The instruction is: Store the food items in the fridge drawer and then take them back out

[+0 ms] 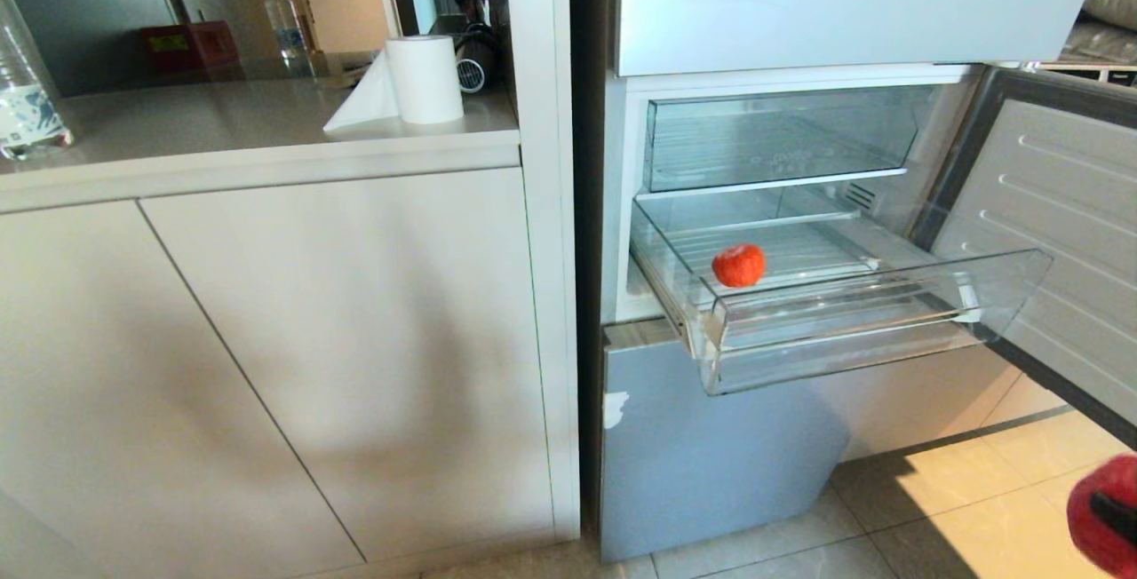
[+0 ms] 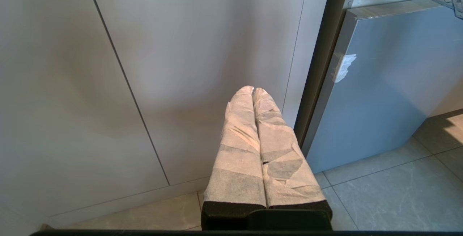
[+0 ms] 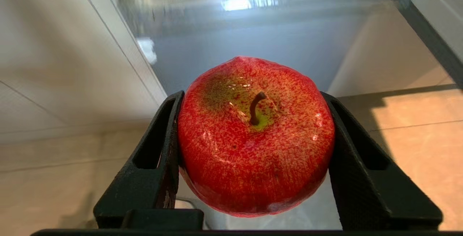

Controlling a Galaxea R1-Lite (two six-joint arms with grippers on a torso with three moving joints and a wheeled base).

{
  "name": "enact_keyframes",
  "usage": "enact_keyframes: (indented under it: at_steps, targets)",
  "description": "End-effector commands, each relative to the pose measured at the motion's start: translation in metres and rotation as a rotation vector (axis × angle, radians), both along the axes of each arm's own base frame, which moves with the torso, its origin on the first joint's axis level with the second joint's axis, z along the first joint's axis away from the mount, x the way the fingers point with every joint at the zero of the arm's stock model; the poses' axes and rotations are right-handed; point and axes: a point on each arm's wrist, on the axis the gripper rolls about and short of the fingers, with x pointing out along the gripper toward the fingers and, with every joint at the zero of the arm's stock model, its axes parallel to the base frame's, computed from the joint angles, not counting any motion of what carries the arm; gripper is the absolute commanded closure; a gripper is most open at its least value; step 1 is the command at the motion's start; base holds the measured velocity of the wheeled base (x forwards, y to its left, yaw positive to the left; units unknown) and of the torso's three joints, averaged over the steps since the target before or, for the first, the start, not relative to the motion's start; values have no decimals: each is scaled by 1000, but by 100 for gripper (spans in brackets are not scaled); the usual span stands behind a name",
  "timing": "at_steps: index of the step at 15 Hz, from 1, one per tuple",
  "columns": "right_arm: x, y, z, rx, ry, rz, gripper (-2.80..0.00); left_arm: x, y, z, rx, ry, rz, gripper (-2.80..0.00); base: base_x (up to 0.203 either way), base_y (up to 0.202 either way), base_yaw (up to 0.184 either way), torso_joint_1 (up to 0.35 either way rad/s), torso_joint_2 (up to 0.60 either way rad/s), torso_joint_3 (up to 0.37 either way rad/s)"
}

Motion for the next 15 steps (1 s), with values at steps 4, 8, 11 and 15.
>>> enact_keyframes:
  at_steps: [4, 8, 11, 15]
  targets:
    - [162, 1, 65, 36, 105, 3, 0, 0, 0, 0, 0, 1, 0, 0, 0, 0, 0, 0, 0, 0]
    - [254, 1, 60, 49, 141, -24, 0, 0, 0, 0, 0, 1, 0, 0, 0, 0, 0, 0, 0, 0]
    - [313, -1, 45, 68, 149, -44, 0, 0, 0, 0, 0, 1, 0, 0, 0, 0, 0, 0, 0, 0]
    - [369, -3, 28, 112, 129, -62, 0, 0, 0, 0, 0, 1, 0, 0, 0, 0, 0, 0, 0, 0]
